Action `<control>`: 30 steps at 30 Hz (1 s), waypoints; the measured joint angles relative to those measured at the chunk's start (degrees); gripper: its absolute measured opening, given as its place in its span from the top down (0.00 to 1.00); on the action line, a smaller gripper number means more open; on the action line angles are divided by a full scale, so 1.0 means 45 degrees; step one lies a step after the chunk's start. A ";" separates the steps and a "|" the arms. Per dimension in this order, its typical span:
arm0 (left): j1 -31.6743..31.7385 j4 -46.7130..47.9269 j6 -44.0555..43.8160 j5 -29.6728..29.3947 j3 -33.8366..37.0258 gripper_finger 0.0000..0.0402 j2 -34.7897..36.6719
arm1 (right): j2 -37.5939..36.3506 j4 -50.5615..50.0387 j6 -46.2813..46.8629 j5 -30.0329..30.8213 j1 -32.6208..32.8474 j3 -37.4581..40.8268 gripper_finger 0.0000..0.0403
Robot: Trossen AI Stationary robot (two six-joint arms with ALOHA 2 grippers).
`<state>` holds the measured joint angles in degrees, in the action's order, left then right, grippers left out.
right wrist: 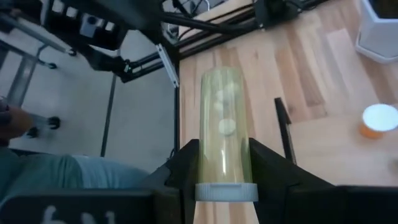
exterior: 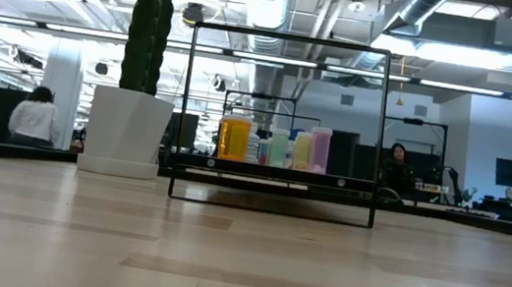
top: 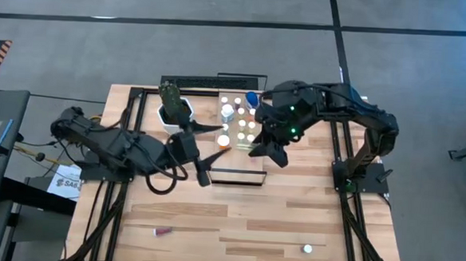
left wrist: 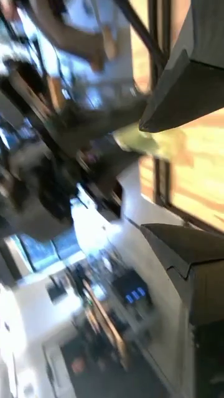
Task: Pick and place medicine bottles onto shelf by color
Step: Put the yellow pill bottle on the shelf
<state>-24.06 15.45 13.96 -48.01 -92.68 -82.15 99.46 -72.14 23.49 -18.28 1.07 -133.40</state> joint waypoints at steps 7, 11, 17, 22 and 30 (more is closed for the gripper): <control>0.0252 -0.0825 -0.0003 0.2601 0.0000 0.34 -0.0111 | 0.0024 0.0262 -0.0040 -0.0478 0.0157 0.0000 0.66; 0.0440 -0.0675 -0.0124 0.2687 0.0000 0.31 -0.0111 | 0.0029 0.0468 -0.0303 -0.0674 0.0148 0.0000 0.66; 0.0821 -0.0272 -0.0451 0.4119 0.0005 0.30 -0.0404 | 0.0029 0.1254 -0.0361 -0.0764 0.0105 0.0000 0.66; 0.0922 -0.0459 -0.0122 0.3568 0.0000 0.30 -0.0884 | 0.0039 0.1405 -0.0379 -0.1056 0.0066 0.0000 0.66; 0.0906 -0.0666 0.0157 0.2826 0.0000 0.32 -0.0937 | 0.0039 0.1321 -0.0369 -0.1331 0.0066 0.0000 0.66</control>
<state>-19.98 12.46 14.66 -35.30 -92.68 -86.37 99.63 -66.19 21.82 -24.27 1.37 -133.40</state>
